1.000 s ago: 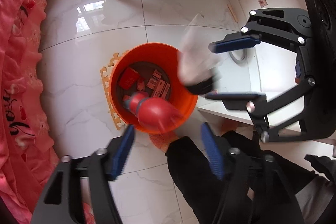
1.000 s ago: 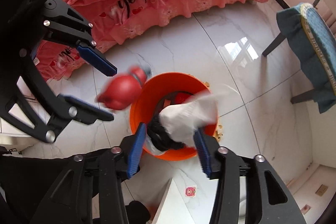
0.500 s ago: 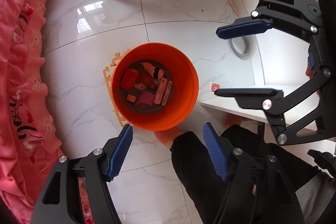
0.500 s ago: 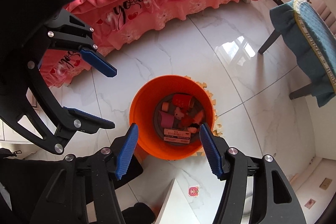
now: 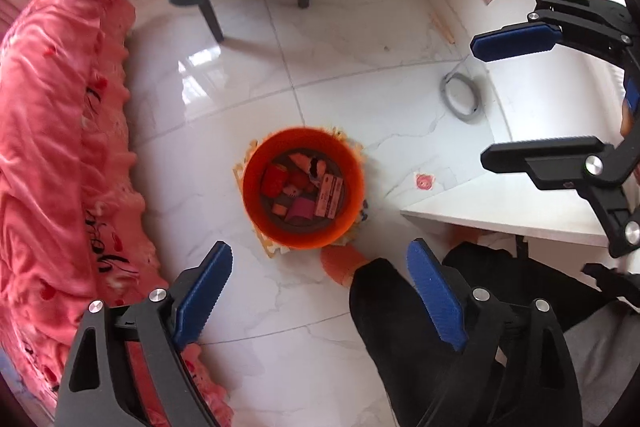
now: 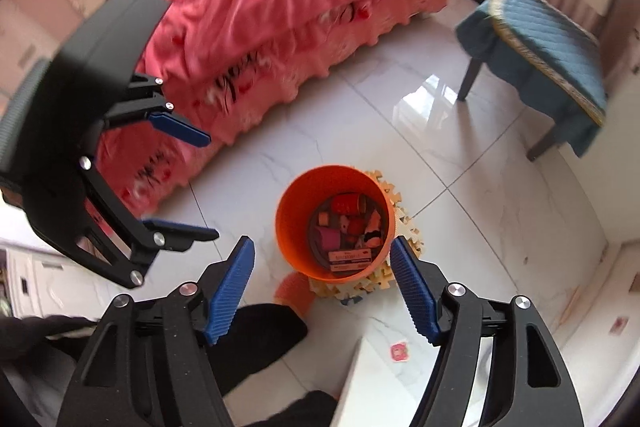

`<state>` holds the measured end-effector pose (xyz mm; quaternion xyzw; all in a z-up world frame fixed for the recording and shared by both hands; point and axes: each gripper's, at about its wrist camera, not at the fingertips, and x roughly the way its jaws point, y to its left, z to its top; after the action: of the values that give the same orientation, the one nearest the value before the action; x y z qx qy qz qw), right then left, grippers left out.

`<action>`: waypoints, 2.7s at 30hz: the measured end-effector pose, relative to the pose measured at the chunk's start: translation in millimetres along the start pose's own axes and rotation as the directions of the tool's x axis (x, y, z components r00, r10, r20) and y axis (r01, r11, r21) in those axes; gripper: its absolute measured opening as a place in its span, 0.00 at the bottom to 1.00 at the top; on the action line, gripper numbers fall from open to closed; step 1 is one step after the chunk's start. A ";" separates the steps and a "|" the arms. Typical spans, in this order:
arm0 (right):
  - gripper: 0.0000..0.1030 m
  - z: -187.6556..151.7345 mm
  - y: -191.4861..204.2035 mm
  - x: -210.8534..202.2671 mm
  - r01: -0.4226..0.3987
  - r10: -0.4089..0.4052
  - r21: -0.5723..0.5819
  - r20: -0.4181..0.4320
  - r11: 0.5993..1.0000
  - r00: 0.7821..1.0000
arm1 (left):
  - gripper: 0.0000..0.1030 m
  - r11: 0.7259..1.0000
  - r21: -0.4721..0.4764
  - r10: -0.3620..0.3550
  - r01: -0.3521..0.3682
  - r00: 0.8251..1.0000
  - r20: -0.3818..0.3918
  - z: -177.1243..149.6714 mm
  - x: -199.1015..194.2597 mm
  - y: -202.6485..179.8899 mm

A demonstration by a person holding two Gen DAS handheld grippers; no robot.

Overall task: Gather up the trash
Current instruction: 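Move both open tools back toward the desk mat, then grasp the ET MINT wooden box with the left tool while the right tool grasps the sock bundle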

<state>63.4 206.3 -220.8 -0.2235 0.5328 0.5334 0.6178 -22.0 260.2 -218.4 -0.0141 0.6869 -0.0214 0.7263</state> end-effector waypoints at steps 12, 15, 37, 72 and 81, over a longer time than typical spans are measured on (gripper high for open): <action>0.81 -69.3 -11.0 -145.6 0.023 -0.054 0.144 0.210 0.989 0.976 | 0.88 0.990 0.114 0.072 -0.086 0.990 0.118 18.6 -78.8 -90.1; 0.81 -91.0 -15.5 -174.8 0.042 -0.088 0.187 0.246 0.982 0.965 | 0.88 0.983 0.159 0.067 -0.091 0.986 0.150 22.7 -93.4 -114.5; 0.81 -272.2 -115.6 -322.3 0.150 -0.415 0.603 0.328 0.783 0.849 | 0.88 0.871 0.482 -0.022 -0.092 0.974 0.225 82.6 -120.1 -287.0; 0.81 -321.1 -292.5 -301.9 0.263 -0.516 0.779 0.089 0.569 0.852 | 0.62 0.839 0.542 -0.073 0.033 0.996 0.052 284.1 -10.9 -323.9; 0.81 -334.5 -292.5 -306.5 0.277 -0.539 0.791 0.078 0.546 0.839 | 0.28 0.806 0.591 -0.091 0.034 0.994 0.066 274.1 -28.1 -343.1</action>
<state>227.3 -302.0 -142.6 0.0211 0.5312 0.1303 0.8369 246.1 -83.4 -157.9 0.1879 0.6117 -0.2563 0.7245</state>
